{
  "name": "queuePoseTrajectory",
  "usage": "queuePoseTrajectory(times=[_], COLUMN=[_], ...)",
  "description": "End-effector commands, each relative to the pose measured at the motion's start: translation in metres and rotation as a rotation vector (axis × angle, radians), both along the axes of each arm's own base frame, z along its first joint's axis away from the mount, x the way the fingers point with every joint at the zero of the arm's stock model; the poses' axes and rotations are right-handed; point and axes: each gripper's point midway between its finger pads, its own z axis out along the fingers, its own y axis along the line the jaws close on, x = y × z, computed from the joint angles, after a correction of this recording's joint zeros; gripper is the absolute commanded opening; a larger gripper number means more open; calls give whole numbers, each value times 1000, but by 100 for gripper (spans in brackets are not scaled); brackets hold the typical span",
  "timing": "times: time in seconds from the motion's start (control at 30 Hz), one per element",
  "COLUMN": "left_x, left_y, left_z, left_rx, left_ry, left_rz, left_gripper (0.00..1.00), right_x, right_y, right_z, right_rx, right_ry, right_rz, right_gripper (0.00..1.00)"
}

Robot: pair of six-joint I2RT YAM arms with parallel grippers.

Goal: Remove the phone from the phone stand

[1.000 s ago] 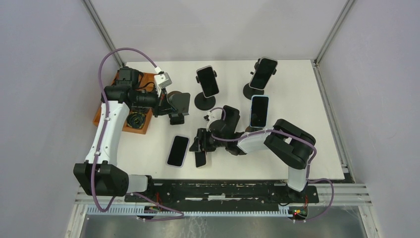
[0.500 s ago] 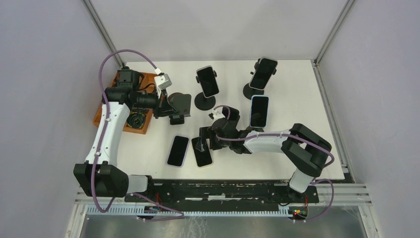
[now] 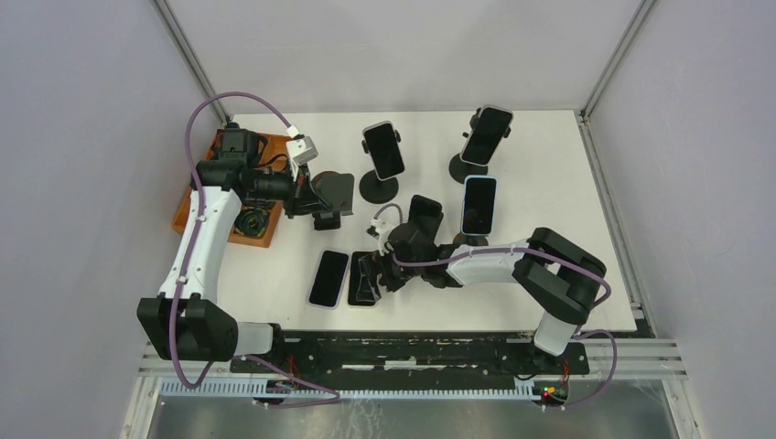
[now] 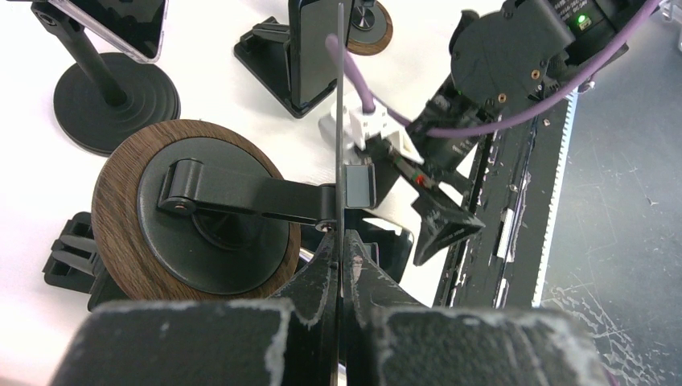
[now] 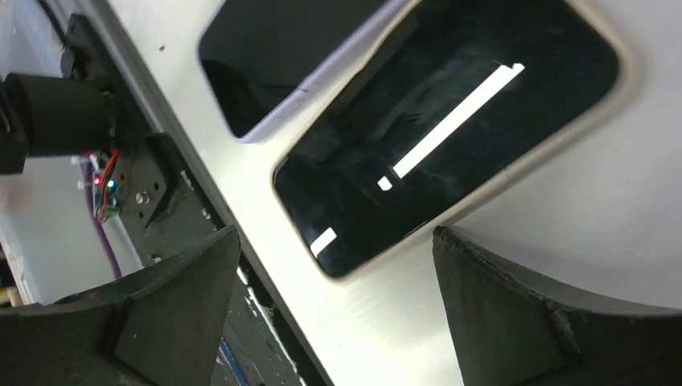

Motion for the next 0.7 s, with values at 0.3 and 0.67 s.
queuePoseTrajectory(times=[0.3, 0.67], left_x=[-7, -41], left_y=[-14, -29], left_z=[1, -8], left_rx=[-66, -93], left_ry=[1, 59], left_rz=[-67, -197], left_gripper=[2, 2], right_x=[53, 92], right_y=[-3, 6], right_z=[102, 243], right_rx=[70, 479], right_ry=[-281, -492], right_rz=[108, 45], right_gripper=[98, 89])
